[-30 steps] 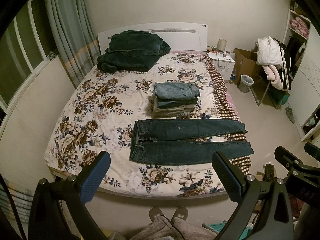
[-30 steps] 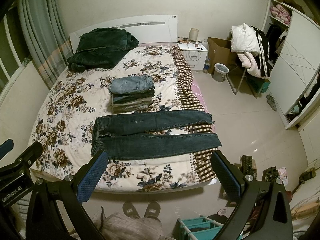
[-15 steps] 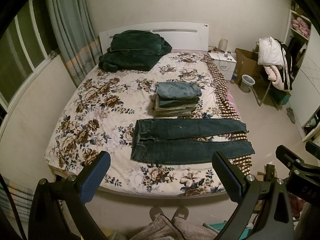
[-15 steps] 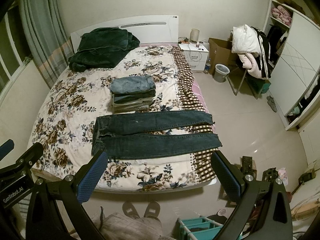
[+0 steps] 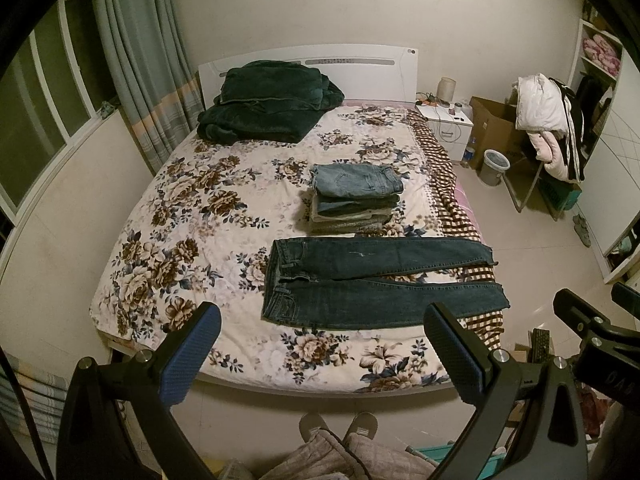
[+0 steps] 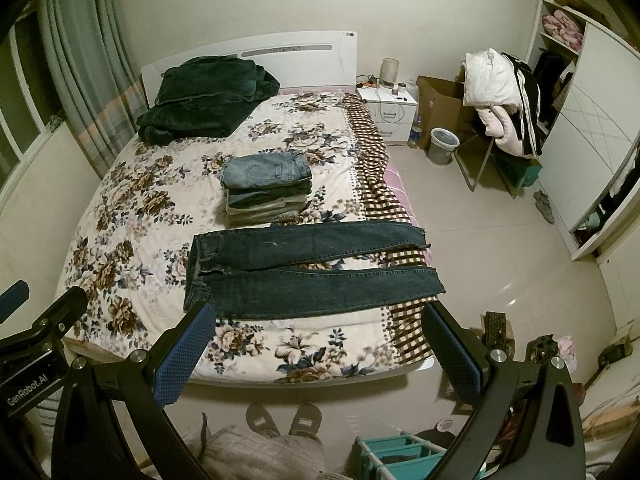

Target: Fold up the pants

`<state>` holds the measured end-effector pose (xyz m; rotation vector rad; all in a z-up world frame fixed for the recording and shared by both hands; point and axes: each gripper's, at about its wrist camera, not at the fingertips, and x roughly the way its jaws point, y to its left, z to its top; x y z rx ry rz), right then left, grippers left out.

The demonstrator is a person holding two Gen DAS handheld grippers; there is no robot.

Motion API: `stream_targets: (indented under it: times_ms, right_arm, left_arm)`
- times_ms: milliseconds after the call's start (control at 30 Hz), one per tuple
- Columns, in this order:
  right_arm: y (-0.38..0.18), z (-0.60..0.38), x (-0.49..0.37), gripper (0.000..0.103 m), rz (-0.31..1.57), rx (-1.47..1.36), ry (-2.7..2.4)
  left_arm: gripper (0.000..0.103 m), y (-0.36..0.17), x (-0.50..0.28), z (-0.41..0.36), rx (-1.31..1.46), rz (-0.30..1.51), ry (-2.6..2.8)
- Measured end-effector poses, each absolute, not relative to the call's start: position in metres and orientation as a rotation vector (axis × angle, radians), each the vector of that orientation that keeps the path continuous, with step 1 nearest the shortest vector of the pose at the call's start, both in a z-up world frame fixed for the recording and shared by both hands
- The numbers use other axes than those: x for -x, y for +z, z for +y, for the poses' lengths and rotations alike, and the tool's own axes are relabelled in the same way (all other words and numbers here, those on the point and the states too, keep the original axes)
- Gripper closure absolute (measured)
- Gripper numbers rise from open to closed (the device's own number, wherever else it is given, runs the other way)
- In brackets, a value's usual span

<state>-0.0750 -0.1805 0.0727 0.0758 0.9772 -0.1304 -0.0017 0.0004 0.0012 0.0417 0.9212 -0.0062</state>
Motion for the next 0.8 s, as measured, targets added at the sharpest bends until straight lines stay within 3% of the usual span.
stream_targets:
  times_ms: [533, 800]
  right_arm:
    - [0.070, -0.188, 0.068, 0.000, 0.983, -0.084, -0.126]
    - [0.026, -0.218, 0.031, 0.000, 0.954, -0.130, -0.135]
  left_arm:
    - [0.000, -0.008, 0.009, 0.008, -0.040, 0.931, -0.005]
    - [0.000, -0.041, -0.028, -0.015, -0.035, 0.917, 0.053]
